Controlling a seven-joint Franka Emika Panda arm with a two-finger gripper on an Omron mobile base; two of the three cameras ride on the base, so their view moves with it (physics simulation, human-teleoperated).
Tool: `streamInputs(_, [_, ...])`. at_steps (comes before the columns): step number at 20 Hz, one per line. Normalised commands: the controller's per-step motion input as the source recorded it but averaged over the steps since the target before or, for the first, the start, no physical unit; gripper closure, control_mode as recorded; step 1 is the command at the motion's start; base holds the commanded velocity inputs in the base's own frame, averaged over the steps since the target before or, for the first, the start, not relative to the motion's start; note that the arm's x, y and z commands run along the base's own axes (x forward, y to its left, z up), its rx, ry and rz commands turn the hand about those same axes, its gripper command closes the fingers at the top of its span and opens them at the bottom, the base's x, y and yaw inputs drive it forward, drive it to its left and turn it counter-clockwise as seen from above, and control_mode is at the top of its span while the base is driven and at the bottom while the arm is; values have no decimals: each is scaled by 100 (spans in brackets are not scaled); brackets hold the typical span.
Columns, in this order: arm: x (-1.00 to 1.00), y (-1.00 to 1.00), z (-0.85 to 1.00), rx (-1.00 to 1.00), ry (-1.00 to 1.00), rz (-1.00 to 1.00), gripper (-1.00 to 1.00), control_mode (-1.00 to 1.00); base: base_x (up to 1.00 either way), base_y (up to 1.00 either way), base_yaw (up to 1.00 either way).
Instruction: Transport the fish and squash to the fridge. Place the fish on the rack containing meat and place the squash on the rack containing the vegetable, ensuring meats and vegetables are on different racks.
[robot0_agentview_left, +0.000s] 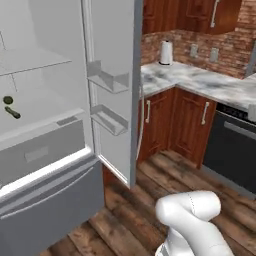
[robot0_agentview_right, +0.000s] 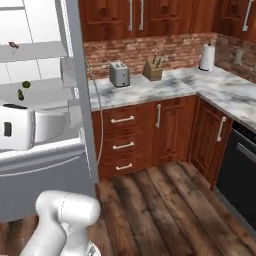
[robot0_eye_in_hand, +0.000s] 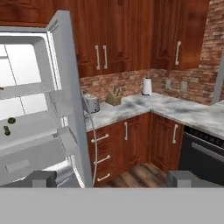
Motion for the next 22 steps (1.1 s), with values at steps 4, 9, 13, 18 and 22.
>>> streamInputs(4, [0,0,0,0,0,0,-100,100,0,0,-100])
streamInputs(9, [0,0,0,0,0,0,-100,100,0,-11,-99])
streamInputs(13, [0,0,0,0,0,0,-100,100,0,-34,-93])
streamInputs(18, [0,0,0,0,0,0,-100,100,57,-60,-50])
streamInputs(22, [0,0,0,0,0,0,-100,100,100,-53,-29])
